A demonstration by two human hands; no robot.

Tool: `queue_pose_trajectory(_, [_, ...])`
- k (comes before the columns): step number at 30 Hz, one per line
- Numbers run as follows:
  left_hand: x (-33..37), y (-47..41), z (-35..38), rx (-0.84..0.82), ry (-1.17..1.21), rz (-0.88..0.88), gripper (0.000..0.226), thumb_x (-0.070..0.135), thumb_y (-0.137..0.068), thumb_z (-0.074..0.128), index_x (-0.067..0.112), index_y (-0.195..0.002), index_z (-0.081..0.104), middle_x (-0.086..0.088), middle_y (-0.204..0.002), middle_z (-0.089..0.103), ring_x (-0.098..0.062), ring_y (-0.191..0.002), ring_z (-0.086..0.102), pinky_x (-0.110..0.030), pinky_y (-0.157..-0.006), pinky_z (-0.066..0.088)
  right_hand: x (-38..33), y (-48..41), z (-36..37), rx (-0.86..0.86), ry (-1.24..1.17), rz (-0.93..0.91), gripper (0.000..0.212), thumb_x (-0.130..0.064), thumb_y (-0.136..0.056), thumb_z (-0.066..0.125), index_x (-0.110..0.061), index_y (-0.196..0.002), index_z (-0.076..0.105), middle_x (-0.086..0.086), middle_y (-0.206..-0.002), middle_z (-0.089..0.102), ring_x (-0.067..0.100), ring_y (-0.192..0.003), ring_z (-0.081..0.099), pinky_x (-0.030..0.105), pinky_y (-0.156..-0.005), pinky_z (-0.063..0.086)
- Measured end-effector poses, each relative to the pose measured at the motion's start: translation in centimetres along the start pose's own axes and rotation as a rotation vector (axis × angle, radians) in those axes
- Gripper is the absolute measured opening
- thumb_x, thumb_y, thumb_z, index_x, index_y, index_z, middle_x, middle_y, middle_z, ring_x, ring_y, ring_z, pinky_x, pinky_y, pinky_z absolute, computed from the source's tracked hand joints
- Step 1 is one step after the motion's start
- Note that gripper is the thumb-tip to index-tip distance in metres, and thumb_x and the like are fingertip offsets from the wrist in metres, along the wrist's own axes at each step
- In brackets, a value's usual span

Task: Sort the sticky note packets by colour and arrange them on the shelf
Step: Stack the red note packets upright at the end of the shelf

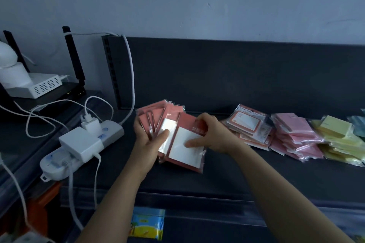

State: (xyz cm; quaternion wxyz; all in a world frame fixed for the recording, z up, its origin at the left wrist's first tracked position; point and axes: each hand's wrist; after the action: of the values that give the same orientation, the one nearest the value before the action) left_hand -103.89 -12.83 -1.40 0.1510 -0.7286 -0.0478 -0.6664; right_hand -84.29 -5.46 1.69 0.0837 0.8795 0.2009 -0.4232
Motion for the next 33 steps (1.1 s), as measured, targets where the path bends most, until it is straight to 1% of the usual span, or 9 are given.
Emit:
queue_pose_trajectory(3, [0.3,0.1,0.3,-0.072,-0.045,0.007,0.087,0.028,-0.081,0.075,0.037,-0.143,0.013,0.020,-0.126,0.053,0.005,-0.110,0.053,-0.016,-0.085,0.042,-0.1,-0.2,1.1,0.106,-0.122,-0.055,0.087,-0.039,-0.056,0.091,-0.041,-0.125,0.038,-0.005,-0.120,0.040,0.014,-0.105,0.052,0.021,-0.081,0.049])
queue_pose_trajectory(6, [0.2,-0.1,0.1,-0.109,-0.056,0.008,0.085,0.022,-0.082,0.074,0.037,-0.142,0.016,0.016,-0.127,0.055,0.001,-0.113,0.055,-0.020,-0.091,0.045,1.0,0.0,2.0,0.087,-0.358,0.027,0.122,-0.039,-0.050,0.093,-0.037,-0.145,0.018,0.001,-0.127,0.055,0.017,-0.114,0.057,0.033,-0.095,0.050])
queue_pose_trajectory(8, [0.3,-0.3,0.1,-0.155,-0.058,-0.009,0.082,0.021,-0.085,0.071,0.038,-0.142,0.016,0.014,-0.127,0.057,-0.003,-0.114,0.057,-0.030,-0.100,0.046,1.4,0.3,2.3,-0.028,-0.526,0.005,0.089,-0.024,-0.065,0.087,-0.012,-0.138,0.039,0.006,-0.118,0.067,0.023,-0.107,0.065,0.032,-0.088,0.054])
queue_pose_trajectory(10, [0.7,-0.4,0.4,-0.235,-0.066,-0.022,0.077,0.018,-0.089,0.067,0.039,-0.142,0.015,0.013,-0.124,0.059,-0.001,-0.110,0.060,-0.029,-0.097,0.049,1.0,0.5,1.9,-0.095,-0.573,-0.034,0.056,-0.015,-0.074,0.079,-0.010,-0.124,0.053,0.007,-0.114,0.069,0.024,-0.105,0.067,0.033,-0.086,0.055])
queue_pose_trajectory(14, [2.4,-2.0,1.0,-0.400,-0.223,-0.029,0.089,0.014,-0.090,0.063,0.043,-0.146,0.000,0.015,-0.126,0.053,-0.003,-0.113,0.054,-0.019,-0.084,0.046,0.6,0.1,-0.1,-0.023,-0.487,-0.097,0.062,-0.018,-0.073,0.080,-0.019,-0.126,0.048,0.001,-0.117,0.067,0.016,-0.108,0.064,0.038,-0.094,0.053])
queue_pose_trajectory(18, [2.5,-3.5,2.0,-0.403,-0.356,-0.046,0.102,0.016,-0.088,0.062,0.045,-0.147,-0.016,0.011,-0.133,0.047,-0.008,-0.118,0.050,-0.029,-0.098,0.044,0.9,0.6,0.1,0.048,-0.418,-0.142,0.072,-0.012,-0.080,0.075,-0.030,-0.136,0.034,-0.009,-0.120,0.060,-0.002,-0.106,0.060,0.020,-0.086,0.053])
queue_pose_trajectory(23, [0.4,-2.9,3.9,-0.396,-0.292,-0.056,0.099,0.018,-0.088,0.066,0.043,-0.148,-0.007,0.011,-0.144,0.031,-0.002,-0.121,0.040,-0.013,-0.085,0.038,2.1,0.6,0.9,-0.050,-0.479,-0.101,0.087,-0.005,-0.078,0.074,-0.028,-0.143,0.020,-0.006,-0.125,0.058,0.004,-0.114,0.058,0.026,-0.093,0.050])
queue_pose_trajectory(27, [-0.1,-3.2,4.0,-0.385,-0.337,-0.060,0.093,0.017,-0.093,0.059,0.043,-0.148,-0.011,0.011,-0.152,0.020,-0.004,-0.127,0.032,-0.023,-0.097,0.032,2.4,0.1,0.7,-0.070,-0.396,-0.065,0.085,0.006,-0.086,0.058,-0.035,-0.144,0.011,-0.010,-0.123,0.055,0.002,-0.113,0.055,0.020,-0.090,0.048])
queue_pose_trajectory(33, [0.2,-4.7,3.9,-0.372,-0.408,-0.065,0.082,0.018,-0.097,0.054,0.041,-0.150,-0.005,0.008,-0.153,0.021,-0.004,-0.123,0.031,-0.026,-0.100,0.031,2.1,-1.4,0.6,-0.025,-0.307,-0.040,0.084,-0.001,-0.088,0.061,-0.032,-0.146,0.009,-0.017,-0.117,0.054,-0.003,-0.108,0.053,0.019,-0.091,0.046])
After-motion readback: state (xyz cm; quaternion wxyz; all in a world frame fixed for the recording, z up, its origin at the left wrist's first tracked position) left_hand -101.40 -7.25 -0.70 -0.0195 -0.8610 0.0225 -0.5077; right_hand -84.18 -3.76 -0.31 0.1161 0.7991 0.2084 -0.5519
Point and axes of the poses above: each hand's wrist, its own y-axis away from the middle knuckle, its own z-axis out of the palm, x = y × z
